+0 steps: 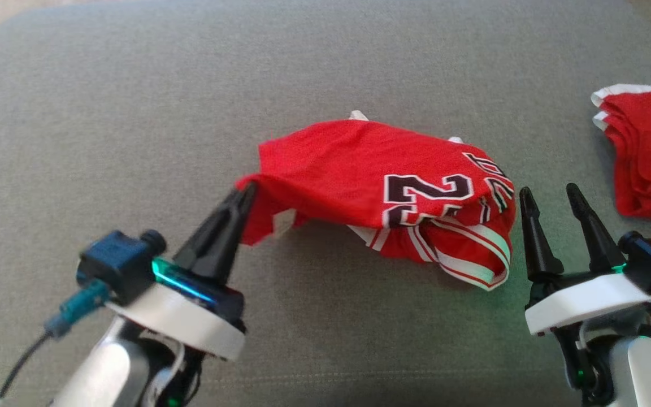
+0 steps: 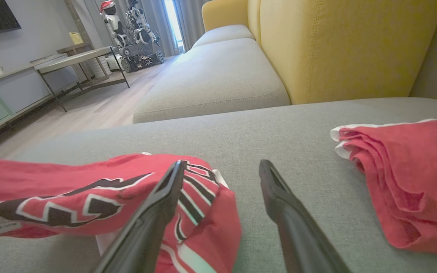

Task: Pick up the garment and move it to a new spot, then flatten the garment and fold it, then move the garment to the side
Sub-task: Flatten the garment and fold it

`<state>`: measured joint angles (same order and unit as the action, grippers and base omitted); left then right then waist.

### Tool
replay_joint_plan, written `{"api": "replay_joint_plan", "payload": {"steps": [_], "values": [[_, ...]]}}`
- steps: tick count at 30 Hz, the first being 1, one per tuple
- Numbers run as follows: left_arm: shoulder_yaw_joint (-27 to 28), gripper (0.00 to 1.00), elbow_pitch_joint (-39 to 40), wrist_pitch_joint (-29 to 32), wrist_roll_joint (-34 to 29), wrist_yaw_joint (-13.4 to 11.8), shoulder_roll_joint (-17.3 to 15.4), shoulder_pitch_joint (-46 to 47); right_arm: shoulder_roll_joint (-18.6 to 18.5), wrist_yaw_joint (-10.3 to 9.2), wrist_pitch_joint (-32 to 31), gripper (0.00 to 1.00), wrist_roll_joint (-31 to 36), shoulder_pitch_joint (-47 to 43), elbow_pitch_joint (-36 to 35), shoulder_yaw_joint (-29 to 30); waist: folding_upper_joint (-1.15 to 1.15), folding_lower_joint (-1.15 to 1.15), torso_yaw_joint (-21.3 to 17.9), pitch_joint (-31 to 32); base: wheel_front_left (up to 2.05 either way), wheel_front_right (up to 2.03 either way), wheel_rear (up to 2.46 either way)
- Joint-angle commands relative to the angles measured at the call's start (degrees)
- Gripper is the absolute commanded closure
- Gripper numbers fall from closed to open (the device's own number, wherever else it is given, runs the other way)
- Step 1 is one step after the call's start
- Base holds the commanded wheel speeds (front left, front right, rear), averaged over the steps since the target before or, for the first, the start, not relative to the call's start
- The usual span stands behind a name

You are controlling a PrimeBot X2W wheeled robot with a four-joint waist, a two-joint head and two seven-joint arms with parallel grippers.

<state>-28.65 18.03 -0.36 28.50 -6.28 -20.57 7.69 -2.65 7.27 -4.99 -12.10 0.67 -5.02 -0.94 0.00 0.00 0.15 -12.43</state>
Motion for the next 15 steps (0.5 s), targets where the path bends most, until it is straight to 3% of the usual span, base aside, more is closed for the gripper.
{"api": "replay_joint_plan", "payload": {"steps": [1,15], "values": [[2.97,1.0,0.26,-0.63,1.27,0.01,-0.18,2.12,-0.22,0.22,0.34,0.0,-0.41,2.42,-2.24,-1.13,0.0,0.0,-0.8,-0.86,0.0,0.0,0.0],[11.58,1.0,-34.62,-9.84,6.62,2.86,3.13,18.92,-0.22,0.22,0.84,0.0,-1.05,5.28,-2.3,-2.25,0.0,0.0,-6.46,-7.3,0.0,0.0,0.0]]}}
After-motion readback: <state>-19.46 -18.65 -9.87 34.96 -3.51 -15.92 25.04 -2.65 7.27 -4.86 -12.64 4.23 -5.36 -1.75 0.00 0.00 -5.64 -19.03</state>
